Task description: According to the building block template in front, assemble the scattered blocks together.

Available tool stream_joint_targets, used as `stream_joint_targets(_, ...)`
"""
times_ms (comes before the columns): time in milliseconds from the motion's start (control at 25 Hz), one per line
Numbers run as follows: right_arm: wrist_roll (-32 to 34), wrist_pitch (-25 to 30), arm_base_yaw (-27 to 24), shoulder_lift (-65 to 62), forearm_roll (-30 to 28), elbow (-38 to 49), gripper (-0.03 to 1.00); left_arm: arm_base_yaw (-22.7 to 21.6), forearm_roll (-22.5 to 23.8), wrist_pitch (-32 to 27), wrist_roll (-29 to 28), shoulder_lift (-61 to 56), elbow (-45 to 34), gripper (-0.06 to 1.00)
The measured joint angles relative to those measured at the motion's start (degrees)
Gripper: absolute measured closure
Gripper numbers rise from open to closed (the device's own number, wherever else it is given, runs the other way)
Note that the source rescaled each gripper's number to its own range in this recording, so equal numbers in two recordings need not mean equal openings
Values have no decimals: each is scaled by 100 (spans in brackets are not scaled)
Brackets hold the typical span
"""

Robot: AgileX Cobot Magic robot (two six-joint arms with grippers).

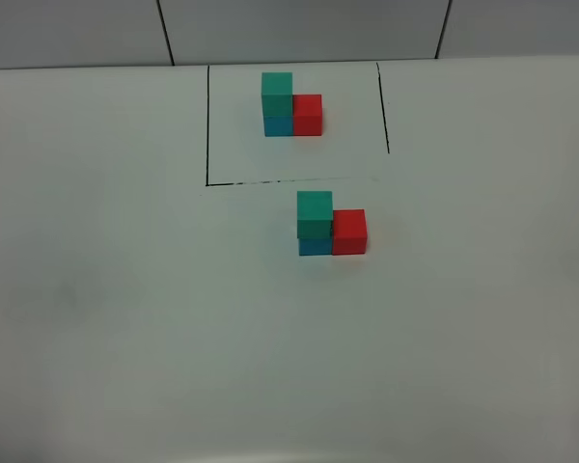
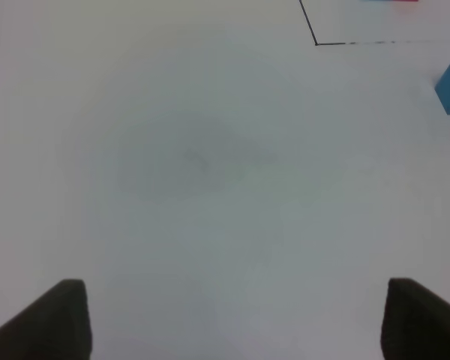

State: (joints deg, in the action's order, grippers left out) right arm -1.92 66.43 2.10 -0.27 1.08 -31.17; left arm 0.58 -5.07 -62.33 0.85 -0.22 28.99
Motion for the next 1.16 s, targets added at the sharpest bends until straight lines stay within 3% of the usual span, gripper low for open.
stream_joint_targets(400, 93, -457, 0, -16, -163, 226, 15, 0, 0, 0, 0, 0, 0, 18)
stream_joint_targets(1160, 93, -475, 0, -16, -168, 226, 15, 0, 0, 0, 5, 0, 0, 18)
